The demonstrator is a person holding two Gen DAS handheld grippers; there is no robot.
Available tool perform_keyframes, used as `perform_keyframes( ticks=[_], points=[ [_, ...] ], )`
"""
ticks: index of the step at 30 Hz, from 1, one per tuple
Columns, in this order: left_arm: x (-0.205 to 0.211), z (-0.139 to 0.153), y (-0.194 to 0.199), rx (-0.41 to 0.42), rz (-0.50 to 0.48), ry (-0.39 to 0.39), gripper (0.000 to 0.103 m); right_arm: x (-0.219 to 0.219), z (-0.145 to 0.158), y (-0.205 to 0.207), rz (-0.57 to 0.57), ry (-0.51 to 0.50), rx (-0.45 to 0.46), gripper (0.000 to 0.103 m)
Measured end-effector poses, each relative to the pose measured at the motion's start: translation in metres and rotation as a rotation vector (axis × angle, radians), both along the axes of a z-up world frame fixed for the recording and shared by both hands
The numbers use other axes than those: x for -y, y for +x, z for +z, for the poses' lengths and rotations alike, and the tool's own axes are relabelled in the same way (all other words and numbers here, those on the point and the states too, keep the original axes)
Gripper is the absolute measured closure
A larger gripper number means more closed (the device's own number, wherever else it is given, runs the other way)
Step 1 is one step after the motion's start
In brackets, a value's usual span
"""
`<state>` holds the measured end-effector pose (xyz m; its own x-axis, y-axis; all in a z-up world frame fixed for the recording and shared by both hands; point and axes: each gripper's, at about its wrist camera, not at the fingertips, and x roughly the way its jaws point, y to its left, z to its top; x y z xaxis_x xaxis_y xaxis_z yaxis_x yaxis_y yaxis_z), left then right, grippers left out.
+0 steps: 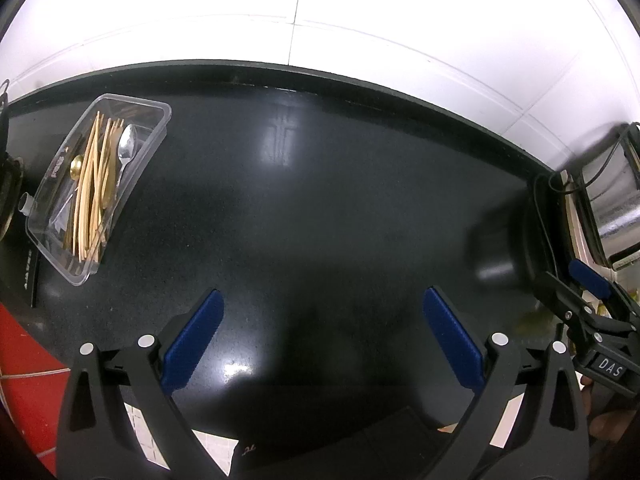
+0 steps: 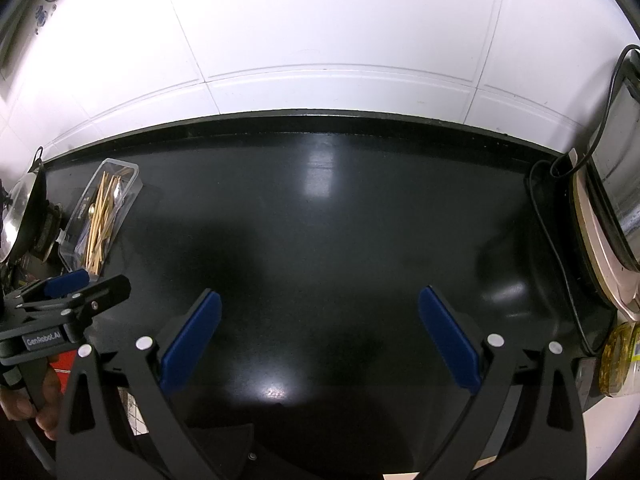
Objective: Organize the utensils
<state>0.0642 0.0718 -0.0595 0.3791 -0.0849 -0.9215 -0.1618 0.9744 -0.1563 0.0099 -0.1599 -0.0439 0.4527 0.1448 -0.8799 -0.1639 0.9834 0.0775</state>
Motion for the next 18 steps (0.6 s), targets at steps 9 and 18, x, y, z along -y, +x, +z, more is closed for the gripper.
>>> perform_keyframes(
  ticks=[9,18],
  points=[
    [0.0001,0.0019,0.0004,0.005,0.004,0.011,0.006,-0.0001,0.0,0.0004,0.002,0.0,0.001,0.007],
    [0.0043,0.0054,0.0013,0.013,-0.001,0.027,0.006,-0.0003,-0.0013,0.0011,0.0,-0.002,-0.002,0.007]
  ],
)
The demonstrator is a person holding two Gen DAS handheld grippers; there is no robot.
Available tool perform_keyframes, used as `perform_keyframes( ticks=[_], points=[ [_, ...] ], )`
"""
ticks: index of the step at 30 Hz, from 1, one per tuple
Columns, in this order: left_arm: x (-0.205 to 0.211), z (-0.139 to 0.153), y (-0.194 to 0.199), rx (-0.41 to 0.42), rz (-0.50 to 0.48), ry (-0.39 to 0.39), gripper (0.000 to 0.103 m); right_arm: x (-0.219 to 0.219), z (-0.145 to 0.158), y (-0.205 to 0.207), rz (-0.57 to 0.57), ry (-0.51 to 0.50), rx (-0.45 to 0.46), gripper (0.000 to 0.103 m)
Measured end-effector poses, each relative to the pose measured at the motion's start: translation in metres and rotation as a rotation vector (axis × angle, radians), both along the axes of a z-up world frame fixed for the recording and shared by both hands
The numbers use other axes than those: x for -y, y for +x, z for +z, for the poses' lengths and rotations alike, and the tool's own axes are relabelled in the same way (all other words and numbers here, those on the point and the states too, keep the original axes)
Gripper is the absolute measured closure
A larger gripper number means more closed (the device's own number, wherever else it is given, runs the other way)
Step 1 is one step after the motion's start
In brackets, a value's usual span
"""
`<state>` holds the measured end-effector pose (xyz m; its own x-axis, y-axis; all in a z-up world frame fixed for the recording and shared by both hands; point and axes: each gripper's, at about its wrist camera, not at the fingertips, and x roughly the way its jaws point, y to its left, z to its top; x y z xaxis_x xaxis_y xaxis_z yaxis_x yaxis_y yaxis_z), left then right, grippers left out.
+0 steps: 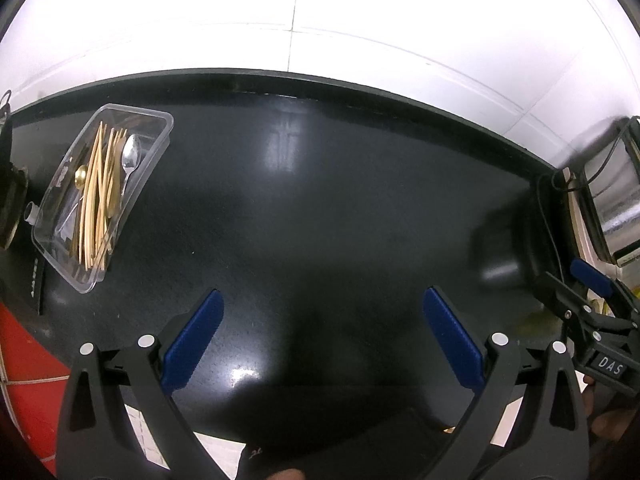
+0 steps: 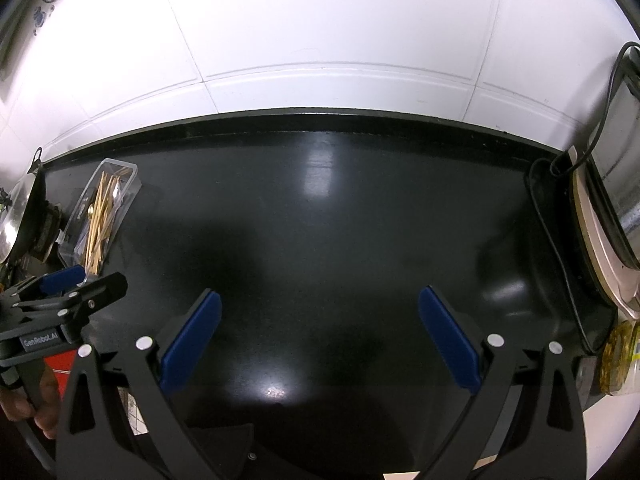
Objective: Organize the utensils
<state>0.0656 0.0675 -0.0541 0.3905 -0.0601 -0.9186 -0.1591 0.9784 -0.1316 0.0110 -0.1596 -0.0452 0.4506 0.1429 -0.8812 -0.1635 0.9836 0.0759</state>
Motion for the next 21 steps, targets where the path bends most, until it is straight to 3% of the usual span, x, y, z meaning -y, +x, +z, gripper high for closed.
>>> perform_keyframes(
  ticks=[21],
  points=[
    [0.0012,-0.0017,-0.0014,-0.013,0.014,0.019,0.006,-0.0002,-0.0028,-0.0052,0.005,-0.002,-0.003,0.007]
  ],
)
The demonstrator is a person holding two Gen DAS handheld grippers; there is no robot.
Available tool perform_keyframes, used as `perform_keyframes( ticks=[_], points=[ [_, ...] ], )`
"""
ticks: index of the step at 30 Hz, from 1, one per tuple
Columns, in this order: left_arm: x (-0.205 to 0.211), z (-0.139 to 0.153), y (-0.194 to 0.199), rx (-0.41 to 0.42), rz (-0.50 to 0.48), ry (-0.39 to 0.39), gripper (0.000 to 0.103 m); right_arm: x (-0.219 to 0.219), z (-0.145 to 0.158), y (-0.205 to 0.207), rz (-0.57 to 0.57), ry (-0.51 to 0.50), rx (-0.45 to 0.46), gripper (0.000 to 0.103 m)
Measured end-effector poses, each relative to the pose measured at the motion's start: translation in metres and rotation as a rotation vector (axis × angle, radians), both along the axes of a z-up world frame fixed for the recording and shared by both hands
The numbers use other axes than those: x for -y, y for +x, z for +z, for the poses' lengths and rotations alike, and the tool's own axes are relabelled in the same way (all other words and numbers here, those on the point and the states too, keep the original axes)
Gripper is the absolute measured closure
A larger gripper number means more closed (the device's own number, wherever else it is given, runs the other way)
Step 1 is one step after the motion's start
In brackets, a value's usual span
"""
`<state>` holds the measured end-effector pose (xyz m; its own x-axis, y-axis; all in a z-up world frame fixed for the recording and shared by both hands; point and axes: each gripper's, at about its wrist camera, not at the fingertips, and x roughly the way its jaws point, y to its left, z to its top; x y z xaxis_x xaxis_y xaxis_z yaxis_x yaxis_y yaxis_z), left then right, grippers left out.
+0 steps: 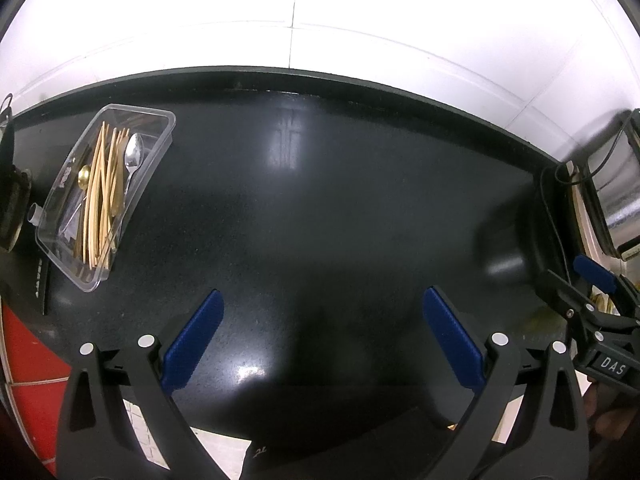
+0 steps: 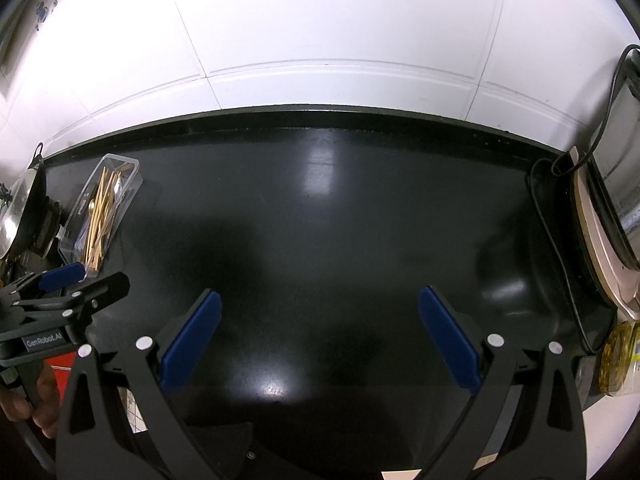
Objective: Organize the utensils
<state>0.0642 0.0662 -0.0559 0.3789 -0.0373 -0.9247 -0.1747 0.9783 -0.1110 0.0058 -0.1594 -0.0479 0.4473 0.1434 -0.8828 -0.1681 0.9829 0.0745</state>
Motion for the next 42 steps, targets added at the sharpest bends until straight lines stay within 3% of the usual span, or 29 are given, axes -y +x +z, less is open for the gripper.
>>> perform_keyframes(
  ticks=[42],
  points=[
    [0.0004,-0.0045,0.0,-0.013,-0.017,0.018,0.006,0.0062,-0.0013,0.0089,0.014,0.002,-0.008,0.007]
  ],
)
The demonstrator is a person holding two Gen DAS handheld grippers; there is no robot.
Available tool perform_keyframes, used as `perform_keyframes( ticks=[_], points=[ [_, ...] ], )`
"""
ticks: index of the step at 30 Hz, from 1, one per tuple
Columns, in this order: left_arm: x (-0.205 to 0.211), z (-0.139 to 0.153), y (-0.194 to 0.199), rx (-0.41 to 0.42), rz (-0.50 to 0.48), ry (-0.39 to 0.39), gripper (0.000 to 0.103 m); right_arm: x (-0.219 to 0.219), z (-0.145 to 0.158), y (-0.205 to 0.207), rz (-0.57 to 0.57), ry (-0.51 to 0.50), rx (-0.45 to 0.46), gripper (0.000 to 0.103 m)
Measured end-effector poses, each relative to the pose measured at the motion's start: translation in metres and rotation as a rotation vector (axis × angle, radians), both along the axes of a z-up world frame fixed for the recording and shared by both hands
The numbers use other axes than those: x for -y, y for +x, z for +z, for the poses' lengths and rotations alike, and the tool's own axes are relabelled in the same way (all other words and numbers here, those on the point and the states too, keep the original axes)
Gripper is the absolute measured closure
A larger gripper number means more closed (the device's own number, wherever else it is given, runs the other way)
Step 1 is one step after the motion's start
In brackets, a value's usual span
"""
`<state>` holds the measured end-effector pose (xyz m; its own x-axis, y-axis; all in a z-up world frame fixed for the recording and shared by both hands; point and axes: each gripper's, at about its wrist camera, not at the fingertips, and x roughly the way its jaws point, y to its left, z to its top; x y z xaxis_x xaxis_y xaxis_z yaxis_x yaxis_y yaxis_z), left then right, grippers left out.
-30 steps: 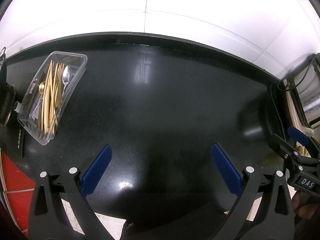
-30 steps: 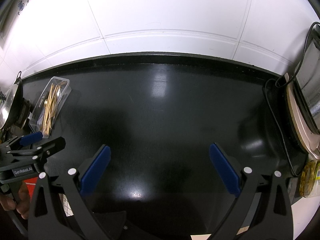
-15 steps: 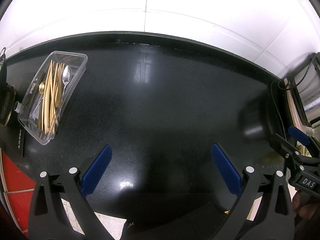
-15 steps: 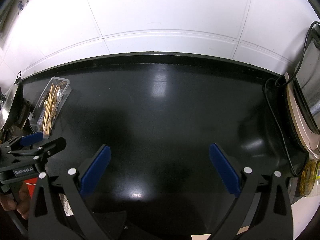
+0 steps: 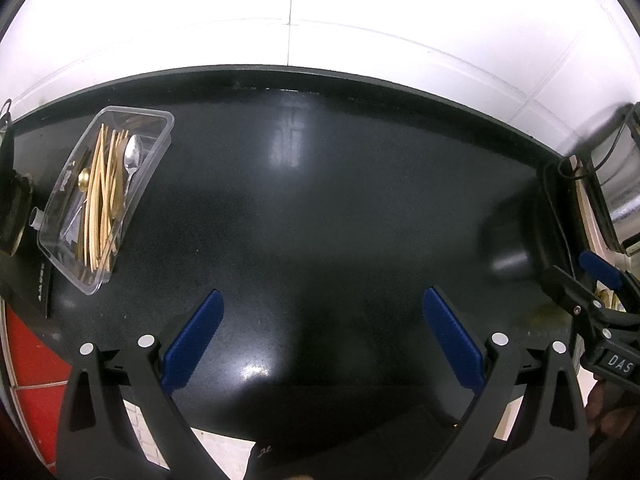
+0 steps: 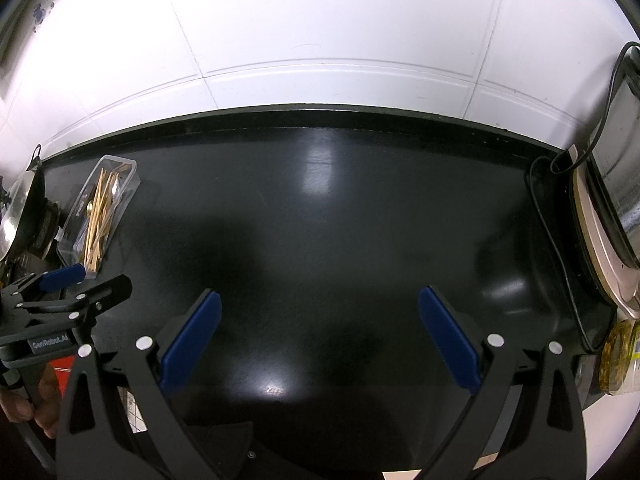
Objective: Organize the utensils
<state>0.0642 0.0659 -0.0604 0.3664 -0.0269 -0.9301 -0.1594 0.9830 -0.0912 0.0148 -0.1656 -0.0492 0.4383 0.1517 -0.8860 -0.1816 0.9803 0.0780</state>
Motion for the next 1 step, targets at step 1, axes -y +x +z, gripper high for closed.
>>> perform_keyframes(
  ticks=[1],
  points=[
    [-0.0006,-0.0007,0.0009,-0.003,0.003,0.001,0.006,0.0014,-0.0007,-0.0006,-0.002,0.001,-0.001,0.007]
  ],
)
